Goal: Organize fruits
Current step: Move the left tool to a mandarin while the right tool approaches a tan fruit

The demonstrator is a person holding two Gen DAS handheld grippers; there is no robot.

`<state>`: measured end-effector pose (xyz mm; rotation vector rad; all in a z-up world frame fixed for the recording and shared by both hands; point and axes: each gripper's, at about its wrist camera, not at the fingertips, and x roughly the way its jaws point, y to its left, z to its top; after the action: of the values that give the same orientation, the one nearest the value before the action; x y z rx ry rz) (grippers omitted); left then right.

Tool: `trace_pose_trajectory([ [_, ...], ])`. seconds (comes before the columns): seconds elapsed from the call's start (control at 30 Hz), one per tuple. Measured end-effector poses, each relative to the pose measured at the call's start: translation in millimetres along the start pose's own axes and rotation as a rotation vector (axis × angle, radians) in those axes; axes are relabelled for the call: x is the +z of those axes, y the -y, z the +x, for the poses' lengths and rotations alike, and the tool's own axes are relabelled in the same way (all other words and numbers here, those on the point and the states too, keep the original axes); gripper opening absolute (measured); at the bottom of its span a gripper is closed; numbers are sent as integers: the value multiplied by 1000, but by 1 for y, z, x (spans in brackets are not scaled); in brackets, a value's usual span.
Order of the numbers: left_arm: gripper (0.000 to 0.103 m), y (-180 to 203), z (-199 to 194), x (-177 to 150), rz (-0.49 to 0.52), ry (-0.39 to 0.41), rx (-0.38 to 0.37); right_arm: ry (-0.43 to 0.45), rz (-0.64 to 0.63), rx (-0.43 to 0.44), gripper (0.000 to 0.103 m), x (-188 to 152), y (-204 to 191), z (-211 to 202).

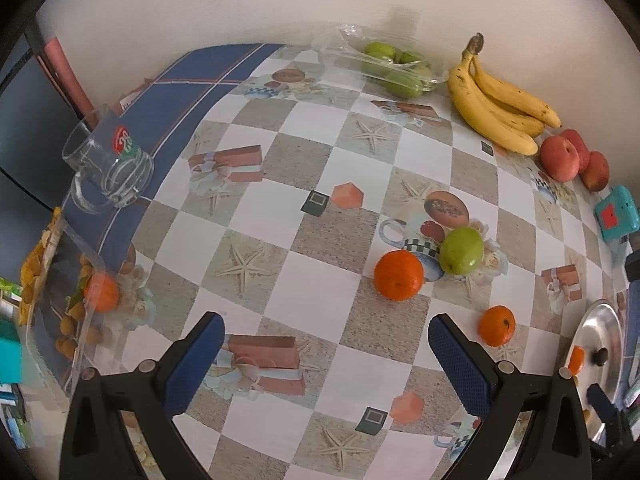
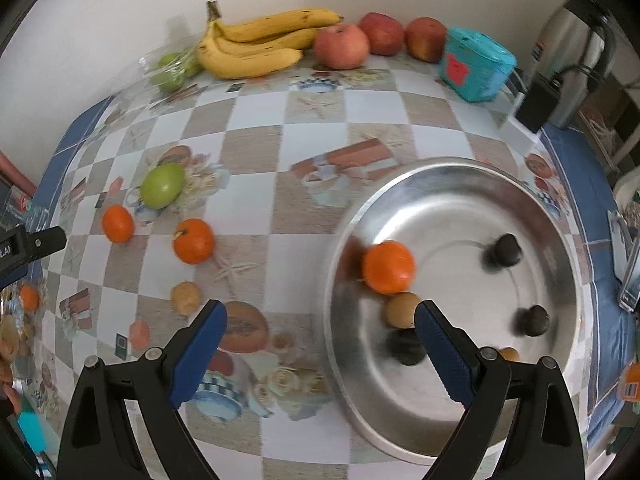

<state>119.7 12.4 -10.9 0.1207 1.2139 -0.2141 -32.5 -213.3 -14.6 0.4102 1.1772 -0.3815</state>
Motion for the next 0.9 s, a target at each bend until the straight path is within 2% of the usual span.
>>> trace_pose_trajectory([
  [0.4, 103, -26, 11, 5, -41, -16, -6, 4, -35, 76, 95, 2, -43, 7],
  [0.9, 103, -19, 35, 4, -25, -52, -42, -69, -62, 70, 95, -6, -66, 39],
])
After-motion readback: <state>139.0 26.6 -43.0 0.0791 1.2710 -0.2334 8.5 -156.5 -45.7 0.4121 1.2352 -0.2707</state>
